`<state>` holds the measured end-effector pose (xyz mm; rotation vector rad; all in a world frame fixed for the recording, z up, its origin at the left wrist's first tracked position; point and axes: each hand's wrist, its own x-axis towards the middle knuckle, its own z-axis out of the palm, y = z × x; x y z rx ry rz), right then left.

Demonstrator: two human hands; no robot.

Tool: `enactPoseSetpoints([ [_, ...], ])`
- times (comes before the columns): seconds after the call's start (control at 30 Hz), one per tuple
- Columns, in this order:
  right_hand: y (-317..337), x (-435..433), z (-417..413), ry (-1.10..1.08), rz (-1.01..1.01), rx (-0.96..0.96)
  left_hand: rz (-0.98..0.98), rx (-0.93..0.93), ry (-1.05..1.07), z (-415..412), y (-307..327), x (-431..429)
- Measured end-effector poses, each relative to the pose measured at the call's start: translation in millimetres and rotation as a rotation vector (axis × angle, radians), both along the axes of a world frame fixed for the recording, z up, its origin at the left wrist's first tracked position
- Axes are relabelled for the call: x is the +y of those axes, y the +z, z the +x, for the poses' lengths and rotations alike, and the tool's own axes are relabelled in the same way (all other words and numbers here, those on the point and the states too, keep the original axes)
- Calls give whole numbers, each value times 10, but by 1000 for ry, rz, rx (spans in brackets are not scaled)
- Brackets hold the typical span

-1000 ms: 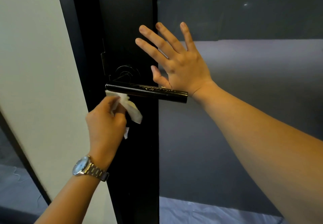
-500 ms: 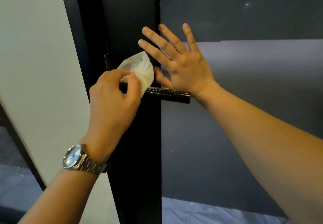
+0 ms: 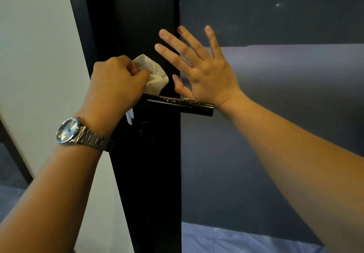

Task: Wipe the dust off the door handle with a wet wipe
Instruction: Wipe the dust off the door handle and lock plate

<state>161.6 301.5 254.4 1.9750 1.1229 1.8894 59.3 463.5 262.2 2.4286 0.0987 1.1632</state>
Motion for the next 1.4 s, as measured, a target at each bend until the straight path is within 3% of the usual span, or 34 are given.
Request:
enactPoseSetpoints([
  [0.17,10,0,3,0,3,-16,181,-86,-77,1,39,-110],
  [0.33,5,-7,7,8,8,-23,73,-117,-10,24,16,-48],
  [0.57,14,-3,11,-1,6,-21,272,-69,-96,12,99,-106],
  [0.67,8,-4,4,4,6,-14,111,-109,-78,30,28,-106],
  [0.8,9,-5,-6,12,-2,1,-250,-14,14,63,-134,-64],
  [0.93,10,-3,-9,9,-3,4,-696,-28,-141,13,-320,-143],
  [1.07,8,-8,-5,0,3,-3,-1284,-47,-477,-88,-475,-372],
  [1.13,6,-5,2,3,0,-3,-1449,-67,-532,-73,-463,-419],
  [1.23,3,-2,10,2,-2,0,-1481,-56,-513,-60,-393,-350],
  [1.4,0,-2,15,-4,-2,-1,-1163,-6,-400,-120,-344,-255],
])
